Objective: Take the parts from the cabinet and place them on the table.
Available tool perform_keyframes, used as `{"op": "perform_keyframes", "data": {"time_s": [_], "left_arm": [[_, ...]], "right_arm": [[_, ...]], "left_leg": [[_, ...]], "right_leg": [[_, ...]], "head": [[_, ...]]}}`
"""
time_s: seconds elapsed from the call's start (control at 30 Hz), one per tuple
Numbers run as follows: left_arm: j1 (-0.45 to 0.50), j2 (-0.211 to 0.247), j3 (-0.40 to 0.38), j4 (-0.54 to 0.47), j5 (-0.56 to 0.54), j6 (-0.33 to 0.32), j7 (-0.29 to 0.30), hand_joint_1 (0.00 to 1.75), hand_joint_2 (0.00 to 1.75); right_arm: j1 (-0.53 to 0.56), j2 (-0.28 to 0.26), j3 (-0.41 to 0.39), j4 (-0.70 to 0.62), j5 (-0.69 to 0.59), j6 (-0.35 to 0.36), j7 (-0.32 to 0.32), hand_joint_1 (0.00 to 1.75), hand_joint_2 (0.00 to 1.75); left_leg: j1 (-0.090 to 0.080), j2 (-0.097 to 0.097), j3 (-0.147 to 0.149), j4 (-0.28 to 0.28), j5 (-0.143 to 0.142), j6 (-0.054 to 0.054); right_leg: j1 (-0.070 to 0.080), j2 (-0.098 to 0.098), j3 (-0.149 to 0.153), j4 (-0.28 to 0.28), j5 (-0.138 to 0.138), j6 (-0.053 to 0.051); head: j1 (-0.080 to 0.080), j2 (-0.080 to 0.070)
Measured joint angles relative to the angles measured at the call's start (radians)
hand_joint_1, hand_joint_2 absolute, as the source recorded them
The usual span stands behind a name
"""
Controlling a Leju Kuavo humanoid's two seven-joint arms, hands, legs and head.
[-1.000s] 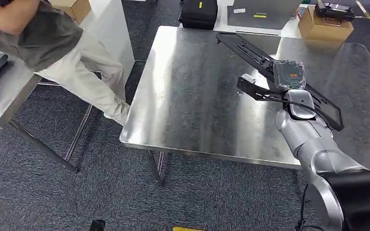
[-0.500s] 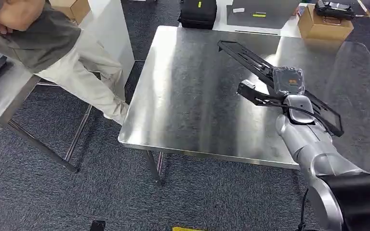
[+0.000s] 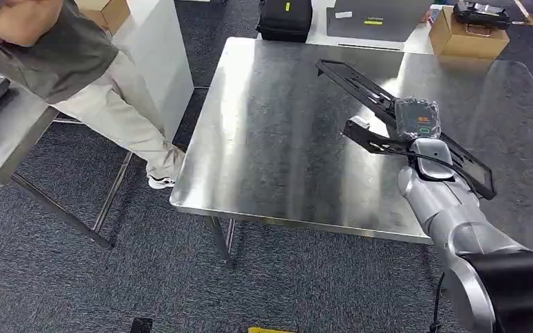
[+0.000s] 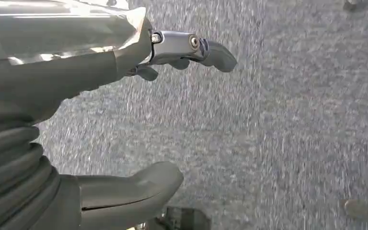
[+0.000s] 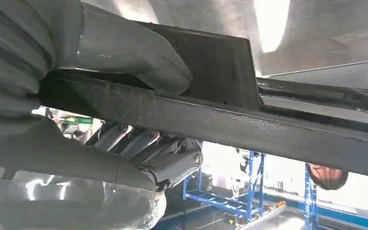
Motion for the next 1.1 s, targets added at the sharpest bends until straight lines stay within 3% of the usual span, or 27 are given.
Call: {"op": "perform_keyframes", "data": {"time_s": [0.2, 0.27, 0.43, 0.47, 0.6, 1.03, 1.07, 1.1], "left_arm": [[0.002, 0.002, 0.005, 0.000, -0.002, -0.050, 0.053, 0.00, 1.75], [0.002, 0.002, 0.005, 0.000, -0.004, -0.053, 0.060, 0.00, 1.75], [0.003, 0.006, 0.005, 0.000, -0.008, -0.054, 0.065, 0.00, 1.75], [0.003, 0.006, 0.005, 0.000, -0.010, -0.054, 0.066, 0.00, 1.75], [0.003, 0.006, 0.005, 0.000, -0.013, -0.054, 0.069, 0.00, 1.75], [0.003, 0.009, 0.005, 0.000, -0.019, -0.053, 0.069, 0.00, 1.75], [0.002, 0.007, 0.005, -0.001, -0.021, -0.052, 0.068, 0.00, 1.75], [0.000, 0.008, 0.005, -0.001, -0.021, -0.051, 0.068, 0.00, 1.75]], "right_arm": [[0.013, -0.006, -0.004, 0.003, 0.016, 0.000, -0.004, 1.75, 1.75], [0.017, -0.005, -0.004, 0.004, 0.022, 0.000, -0.005, 1.75, 1.75], [0.025, -0.002, -0.004, 0.003, 0.031, 0.000, -0.005, 1.75, 1.75], [0.026, -0.002, -0.004, 0.003, 0.032, 0.000, -0.005, 1.75, 1.75], [0.031, -0.004, -0.004, 0.004, 0.036, 0.000, -0.006, 1.75, 1.75], [0.032, -0.003, -0.004, 0.004, 0.046, 0.000, -0.010, 1.75, 1.75], [0.029, -0.004, -0.004, 0.002, 0.050, 0.000, -0.009, 1.75, 1.75], [0.026, -0.004, -0.004, 0.002, 0.052, 0.000, -0.009, 1.75, 1.75]], "left_leg": [[0.000, 0.000, 0.000, 0.000, 0.000, 0.000], [-0.003, 0.000, -0.001, 0.005, -0.006, 0.005], [-0.005, 0.000, 0.002, 0.001, -0.008, 0.010], [-0.001, 0.001, 0.001, -0.003, -0.001, 0.000], [-0.011, 0.000, 0.000, 0.002, -0.006, 0.005], [-0.013, 0.000, -0.001, 0.009, -0.015, 0.018], [0.001, 0.003, 0.023, -0.017, -0.014, 0.030], [0.003, 0.005, 0.026, -0.017, -0.014, 0.033]], "right_leg": [[0.000, 0.000, 0.000, 0.000, 0.000, 0.000], [-0.010, 0.000, 0.000, -0.001, 0.000, 0.001], [-0.012, 0.000, 0.001, -0.005, -0.001, 0.001], [-0.003, 0.000, 0.005, 0.004, -0.002, -0.002], [-0.009, 0.000, 0.000, 0.001, -0.003, -0.001], [-0.015, 0.000, 0.002, -0.001, -0.005, 0.003], [-0.011, -0.002, -0.018, 0.052, -0.035, 0.008], [-0.012, -0.002, -0.061, 0.129, -0.064, -0.001]], "head": [[0.000, 0.000], [0.000, 0.000], [-0.001, 0.000], [0.001, 0.000], [0.001, 0.000], [0.002, 0.000], [0.003, 0.000], [0.005, 0.000]]}}
